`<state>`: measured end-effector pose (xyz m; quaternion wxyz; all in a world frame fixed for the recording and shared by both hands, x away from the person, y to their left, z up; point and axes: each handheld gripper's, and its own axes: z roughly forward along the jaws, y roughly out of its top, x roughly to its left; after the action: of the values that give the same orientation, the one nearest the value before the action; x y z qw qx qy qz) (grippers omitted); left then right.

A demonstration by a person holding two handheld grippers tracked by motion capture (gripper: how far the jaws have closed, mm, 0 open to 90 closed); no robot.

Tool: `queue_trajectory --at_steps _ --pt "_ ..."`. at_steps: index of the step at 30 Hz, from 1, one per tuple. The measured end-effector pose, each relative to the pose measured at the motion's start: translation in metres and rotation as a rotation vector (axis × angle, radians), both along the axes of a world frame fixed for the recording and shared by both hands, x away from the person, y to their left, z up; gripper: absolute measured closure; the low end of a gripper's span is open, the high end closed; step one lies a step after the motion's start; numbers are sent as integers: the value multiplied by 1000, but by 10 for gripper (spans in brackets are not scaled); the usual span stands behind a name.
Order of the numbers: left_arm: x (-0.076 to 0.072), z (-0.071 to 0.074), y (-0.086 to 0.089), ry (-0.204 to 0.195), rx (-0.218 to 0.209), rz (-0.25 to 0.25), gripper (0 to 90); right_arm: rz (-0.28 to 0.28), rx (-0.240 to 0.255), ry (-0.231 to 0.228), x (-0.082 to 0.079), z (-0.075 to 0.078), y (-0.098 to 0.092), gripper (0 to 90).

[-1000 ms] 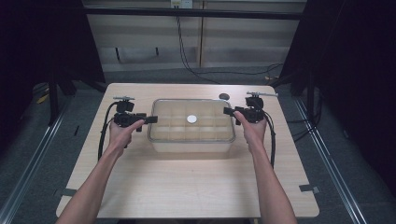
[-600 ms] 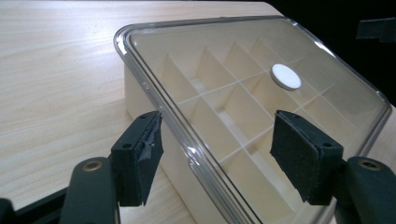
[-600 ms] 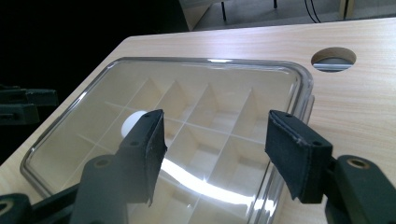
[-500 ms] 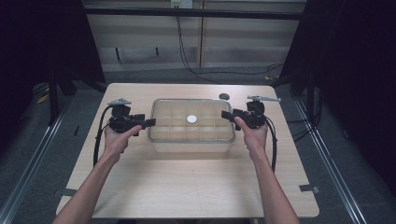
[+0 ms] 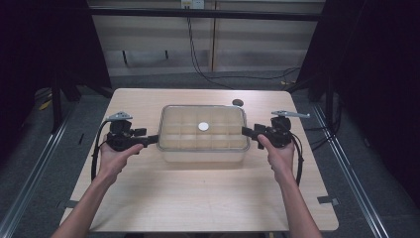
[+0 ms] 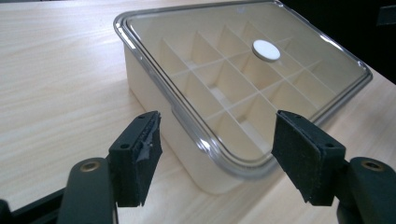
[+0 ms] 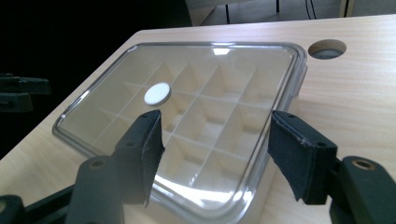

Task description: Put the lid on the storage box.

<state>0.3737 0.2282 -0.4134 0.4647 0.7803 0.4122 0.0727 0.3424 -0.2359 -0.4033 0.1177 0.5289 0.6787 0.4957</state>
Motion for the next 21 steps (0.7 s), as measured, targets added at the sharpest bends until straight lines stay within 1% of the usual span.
queue_trajectory --at_steps 1,3,4,6,9,11,13,15,16,17,18,21 --pt "-2 -1 1 -3 3 -1 323 -2 -8 -1 -5 0 -2 354" --pt "-10 -5 5 -7 14 25 320 -7 -6 -2 -12 -1 -6 354" --pt "-13 -8 6 -5 15 24 319 -7 -3 -2 -16 -1 -8 354" --pt "-18 -13 10 5 32 21 316 -12 -8 -2 -22 -4 -10 353" --pt "-26 -17 15 21 24 17 313 -3 -19 10 -31 -7 -10 352" --pt "-32 -19 18 17 38 10 312 8 -33 10 -38 -9 -8 348" --pt "-38 -19 21 12 36 10 309 11 -43 2 -44 -10 -7 346" --pt "-44 -20 23 12 29 11 300 18 -26 1 -50 -11 -7 350" --pt "-44 -20 23 12 29 11 298 18 -26 1 -50 -11 -7 350" --pt "-50 -21 24 8 37 8 297 22 -30 1 -56 -12 -7 348" --pt "-53 -21 24 12 38 1 297 25 -27 0 -58 -13 -7 348" --pt "-63 -23 25 5 53 -4 296 37 -25 -3 -68 -14 -6 347"
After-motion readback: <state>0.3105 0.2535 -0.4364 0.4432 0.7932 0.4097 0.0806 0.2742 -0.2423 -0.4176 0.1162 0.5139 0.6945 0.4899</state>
